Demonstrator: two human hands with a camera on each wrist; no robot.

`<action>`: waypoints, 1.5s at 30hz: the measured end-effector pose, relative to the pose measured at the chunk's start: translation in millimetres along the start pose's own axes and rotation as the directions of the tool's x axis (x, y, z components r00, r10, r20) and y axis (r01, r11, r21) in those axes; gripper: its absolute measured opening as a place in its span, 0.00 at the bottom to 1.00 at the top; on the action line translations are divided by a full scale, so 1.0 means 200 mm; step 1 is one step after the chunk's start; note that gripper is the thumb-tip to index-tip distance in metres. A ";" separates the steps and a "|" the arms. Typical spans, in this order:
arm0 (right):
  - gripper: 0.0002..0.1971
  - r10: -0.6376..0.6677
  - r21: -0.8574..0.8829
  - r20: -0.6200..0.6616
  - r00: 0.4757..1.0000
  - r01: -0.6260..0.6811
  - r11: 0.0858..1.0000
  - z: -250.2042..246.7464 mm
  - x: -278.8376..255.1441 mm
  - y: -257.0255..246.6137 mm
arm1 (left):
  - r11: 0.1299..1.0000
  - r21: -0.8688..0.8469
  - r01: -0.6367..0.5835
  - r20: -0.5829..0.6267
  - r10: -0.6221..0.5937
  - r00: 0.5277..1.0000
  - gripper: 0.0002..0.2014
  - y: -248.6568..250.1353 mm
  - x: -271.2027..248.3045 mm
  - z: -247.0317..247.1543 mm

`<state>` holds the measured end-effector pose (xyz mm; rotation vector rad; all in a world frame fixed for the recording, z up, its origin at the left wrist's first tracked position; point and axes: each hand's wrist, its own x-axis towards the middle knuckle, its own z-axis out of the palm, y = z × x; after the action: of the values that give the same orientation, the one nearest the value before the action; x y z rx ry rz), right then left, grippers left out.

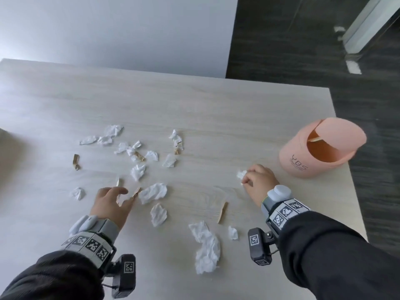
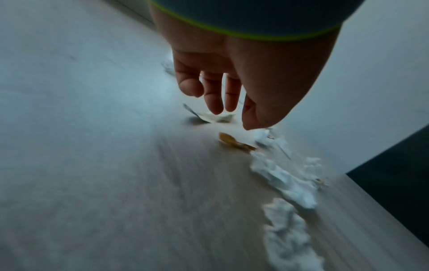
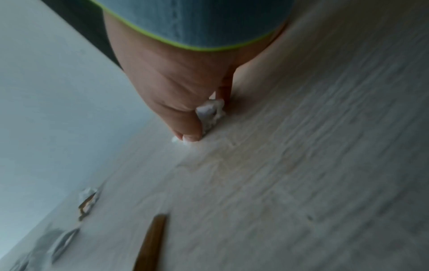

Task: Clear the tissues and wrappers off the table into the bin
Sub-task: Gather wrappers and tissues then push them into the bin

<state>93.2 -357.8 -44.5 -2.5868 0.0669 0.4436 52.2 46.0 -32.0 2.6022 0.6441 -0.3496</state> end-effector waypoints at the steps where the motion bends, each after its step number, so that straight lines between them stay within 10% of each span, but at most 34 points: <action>1: 0.04 -0.017 0.013 0.019 1.000 0.017 1.000 0.01 -0.01 -0.01 | 1.000 0.011 0.015 -0.005 -0.015 1.000 0.14 -0.05 0.01 0.00; 9: 0.19 -0.079 0.121 0.139 0.987 0.062 0.991 0.10 -0.23 -0.13 | 0.996 0.094 0.001 0.035 -0.004 0.999 0.31 -0.26 0.07 -0.02; 15: 0.26 -0.203 -0.034 0.346 0.916 0.228 0.973 0.22 -0.32 -0.13 | 0.994 0.089 -0.066 0.069 0.060 0.996 0.22 -0.23 0.11 -0.04; 23: 0.09 -0.106 -0.037 0.230 0.967 0.118 0.992 0.26 -0.31 -0.22 | 0.990 0.074 -0.116 0.115 0.107 0.988 0.08 -0.21 0.15 -0.05; 29: 0.09 0.111 0.307 -0.055 0.992 -0.089 0.948 0.17 -0.41 -0.16 | 0.963 -0.261 -0.071 0.035 0.083 0.996 0.06 -0.18 0.08 -0.08; 34: 0.12 0.094 0.341 0.080 0.992 -0.116 0.933 0.17 -0.56 -0.11 | 0.922 -0.159 -0.354 0.153 0.377 0.913 0.06 -0.16 0.03 -0.02; 40: 0.18 -0.064 0.134 0.201 0.977 0.037 0.990 0.33 -0.62 -0.10 | 0.887 -0.029 -0.460 0.201 0.456 0.867 0.05 -0.09 0.04 0.02; 45: 0.18 0.077 0.052 0.100 0.992 -0.082 0.995 0.35 -0.61 -0.15 | 0.888 0.082 -0.452 0.222 0.426 0.877 0.05 -0.05 0.02 0.04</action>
<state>-40.1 -302.3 -48.0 -2.5096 0.1466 0.5885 49.9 52.0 -44.3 2.6915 -0.0523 -0.5070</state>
